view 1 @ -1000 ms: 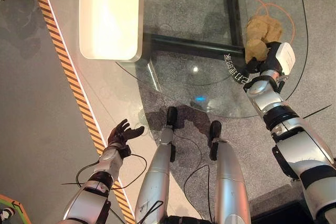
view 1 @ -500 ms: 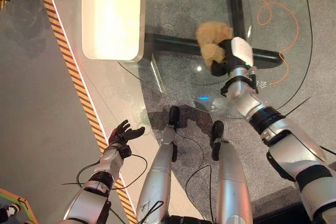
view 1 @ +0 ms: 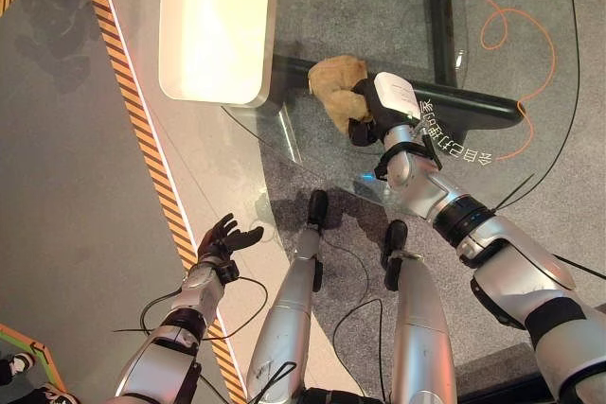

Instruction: Wipe the table with a cloth and put it in the basket.

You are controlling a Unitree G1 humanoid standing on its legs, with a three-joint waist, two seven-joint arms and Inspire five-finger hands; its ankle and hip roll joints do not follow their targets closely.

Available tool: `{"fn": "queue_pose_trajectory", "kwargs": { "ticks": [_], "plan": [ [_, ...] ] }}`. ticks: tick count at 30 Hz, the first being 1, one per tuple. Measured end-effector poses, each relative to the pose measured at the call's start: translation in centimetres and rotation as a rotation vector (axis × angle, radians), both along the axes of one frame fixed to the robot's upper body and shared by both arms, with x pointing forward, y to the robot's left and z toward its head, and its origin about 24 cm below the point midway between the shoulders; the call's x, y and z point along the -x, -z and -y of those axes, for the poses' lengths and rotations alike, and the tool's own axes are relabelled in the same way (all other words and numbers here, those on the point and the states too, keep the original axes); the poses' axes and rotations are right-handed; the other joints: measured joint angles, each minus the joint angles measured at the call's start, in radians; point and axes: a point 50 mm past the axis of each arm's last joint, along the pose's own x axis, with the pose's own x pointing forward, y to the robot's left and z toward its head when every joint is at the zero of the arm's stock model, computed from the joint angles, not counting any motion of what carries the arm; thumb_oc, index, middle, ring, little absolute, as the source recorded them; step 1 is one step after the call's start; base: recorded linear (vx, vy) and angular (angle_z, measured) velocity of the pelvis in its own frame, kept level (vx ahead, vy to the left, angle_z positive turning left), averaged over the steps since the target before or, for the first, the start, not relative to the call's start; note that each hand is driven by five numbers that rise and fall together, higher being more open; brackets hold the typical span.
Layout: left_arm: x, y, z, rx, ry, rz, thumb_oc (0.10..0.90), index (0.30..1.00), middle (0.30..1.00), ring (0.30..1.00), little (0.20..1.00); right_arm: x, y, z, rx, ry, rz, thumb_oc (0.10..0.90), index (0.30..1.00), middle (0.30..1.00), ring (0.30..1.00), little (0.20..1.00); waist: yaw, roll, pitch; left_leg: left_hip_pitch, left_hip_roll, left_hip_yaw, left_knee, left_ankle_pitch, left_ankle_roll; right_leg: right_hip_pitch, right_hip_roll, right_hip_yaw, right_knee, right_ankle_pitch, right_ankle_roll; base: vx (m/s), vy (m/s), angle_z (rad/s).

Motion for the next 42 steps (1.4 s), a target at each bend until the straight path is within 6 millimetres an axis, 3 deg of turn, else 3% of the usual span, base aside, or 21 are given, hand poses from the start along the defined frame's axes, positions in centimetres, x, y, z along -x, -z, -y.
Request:
{"fn": "queue_pose_trajectory", "kwargs": {
  "ticks": [10, 22, 32, 38, 42],
  "plan": [
    [0.0, 0.1, 0.0, 0.002, 0.003, -0.005, 0.800, 0.900, 0.900, 0.900, 0.900, 0.4, 1.3, -1.4, 0.114, -0.126, -0.106, 0.100, 0.300, 0.300, 0.300, 0.200, 0.005, 0.000, 0.000, 0.010, 0.003, -0.003, -0.009, -0.004, -0.002, 0.000, 0.000, -0.001, 0.013, -0.004, -0.007, 0.00, 0.000, 0.00],
    [0.1, 0.3, 0.0, 0.008, 0.015, -0.013, 0.800, 0.900, 0.900, 0.900, 0.900, 0.0, 1.7, -0.2, 0.114, -0.093, -0.084, 0.100, 0.300, 0.300, 0.300, 0.200, 0.009, 0.000, 0.000, 0.016, 0.005, -0.004, -0.007, 0.002, 0.001, 0.004, -0.001, -0.002, 0.020, -0.006, -0.008, 0.00, 0.000, 0.00],
    [0.3, 0.4, -0.2, 0.012, 0.022, -0.018, 0.800, 0.900, 0.900, 0.900, 0.900, -0.4, 0.6, 3.3, 0.091, 0.047, 0.103, 0.100, 0.300, 0.300, 0.300, 0.200, 0.023, 0.000, 0.000, 0.009, 0.008, -0.005, -0.008, -0.001, -0.003, 0.003, -0.002, -0.006, 0.011, -0.006, -0.009, 0.00, 0.000, 0.00],
    [0.2, 0.2, -0.4, 0.006, 0.018, -0.009, 0.800, 0.900, 0.900, 0.900, 0.900, -0.5, -1.2, 7.5, -0.100, 0.286, 0.266, 0.100, 0.300, 0.300, 0.300, 0.200, 0.021, 0.000, 0.000, -0.007, 0.006, -0.005, -0.006, 0.003, 0.002, -0.004, -0.004, -0.008, -0.002, -0.004, -0.003, 0.00, 0.000, 0.00],
    [0.2, 0.1, -0.8, -0.001, 0.014, -0.007, 0.800, 0.900, 0.900, 0.900, 0.900, 0.0, -2.0, 11.9, -0.213, 0.489, 0.346, 0.100, 0.300, 0.300, 0.300, 0.200, 0.019, 0.000, 0.000, -0.010, 0.004, -0.004, -0.005, 0.002, 0.003, -0.004, -0.005, -0.008, -0.008, -0.003, 0.001, 0.00, 0.000, 0.00]
  ]
}}
